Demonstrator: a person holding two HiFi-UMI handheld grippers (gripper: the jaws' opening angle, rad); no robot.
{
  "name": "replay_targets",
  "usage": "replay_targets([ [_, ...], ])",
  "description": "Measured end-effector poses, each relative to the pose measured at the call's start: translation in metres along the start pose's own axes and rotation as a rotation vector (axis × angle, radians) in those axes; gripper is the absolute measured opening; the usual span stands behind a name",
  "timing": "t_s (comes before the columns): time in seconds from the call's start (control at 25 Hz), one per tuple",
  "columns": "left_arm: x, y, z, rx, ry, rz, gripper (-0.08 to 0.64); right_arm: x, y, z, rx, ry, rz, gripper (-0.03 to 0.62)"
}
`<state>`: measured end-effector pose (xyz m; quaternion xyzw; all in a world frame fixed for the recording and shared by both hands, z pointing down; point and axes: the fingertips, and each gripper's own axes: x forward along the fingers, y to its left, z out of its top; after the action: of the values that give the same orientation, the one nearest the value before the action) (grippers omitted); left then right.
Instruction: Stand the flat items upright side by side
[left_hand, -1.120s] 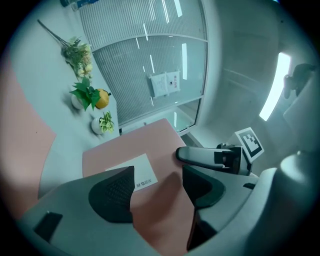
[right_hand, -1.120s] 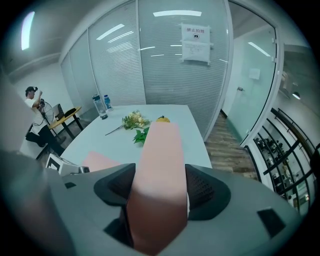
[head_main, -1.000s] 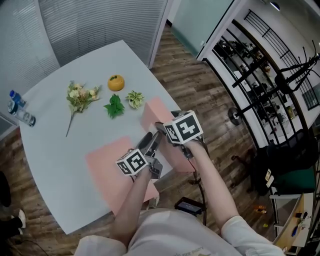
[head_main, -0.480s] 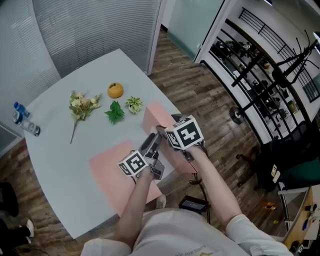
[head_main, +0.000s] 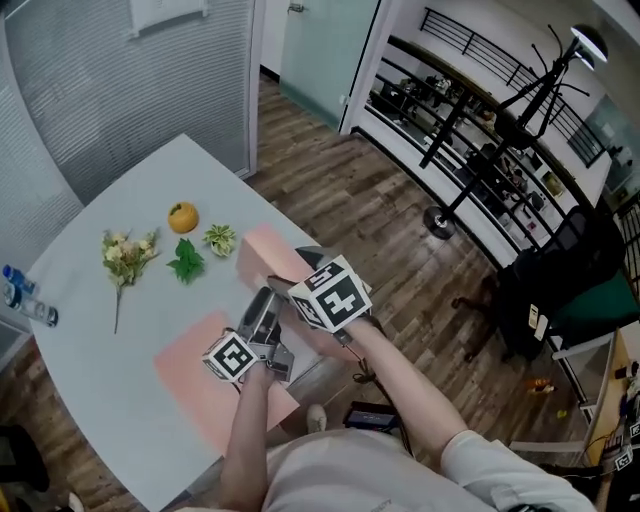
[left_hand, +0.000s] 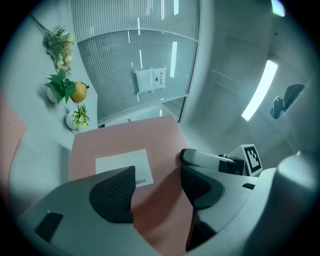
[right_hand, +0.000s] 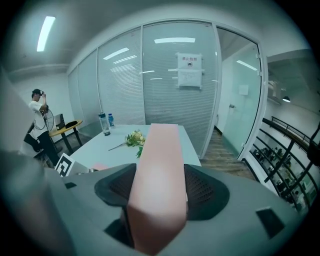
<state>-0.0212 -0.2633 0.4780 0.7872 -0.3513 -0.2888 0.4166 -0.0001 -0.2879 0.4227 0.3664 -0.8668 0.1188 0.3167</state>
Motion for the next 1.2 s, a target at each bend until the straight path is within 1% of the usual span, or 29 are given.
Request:
replay_targets([
  [0.08,-0.002,-0.005,-0.003,0.012,0.009,0.008,0.272,-0.007,0.001,-0.001,0.000,-0.018,-0.002,0.310],
  [0.2,0.001,-0.014,-0.005,0.044,0.011,-0.004,0.270,-0.017,-0.001,-0.001,-0.003,-0.050,-0.008,0.310],
  [0.32,0.005,-0.020,-0.008,0.048,0.004,-0.014,0.272,-0.025,-0.005,-0.001,0.002,-0.090,-0.023,0.310],
  [0.44,0.007,-0.030,-0.003,0.050,-0.021,-0.027,0.270,-0.037,-0.005,0.007,-0.012,-0.181,-0.038,0.308],
  [0.56,0.008,-0.037,0.002,0.076,-0.024,-0.028,0.270,-0.045,-0.003,0.013,-0.025,-0.253,-0.055,0.308],
  [0.64,0.008,-0.038,0.002,0.086,-0.020,-0.030,0.270,-0.049,-0.004,0.014,-0.028,-0.275,-0.055,0.308],
  [0.8,0.006,-0.041,-0.001,0.070,-0.030,-0.034,0.273,-0.056,-0.002,0.014,-0.035,-0.316,-0.051,0.308],
  [1.04,0.005,-0.043,-0.003,0.093,-0.031,-0.043,0.287,-0.065,-0.001,0.013,-0.043,-0.373,-0.040,0.310],
  [1.2,0.007,-0.047,-0.010,0.074,-0.043,-0.039,0.287,-0.072,-0.004,0.008,-0.043,-0.395,-0.036,0.310],
])
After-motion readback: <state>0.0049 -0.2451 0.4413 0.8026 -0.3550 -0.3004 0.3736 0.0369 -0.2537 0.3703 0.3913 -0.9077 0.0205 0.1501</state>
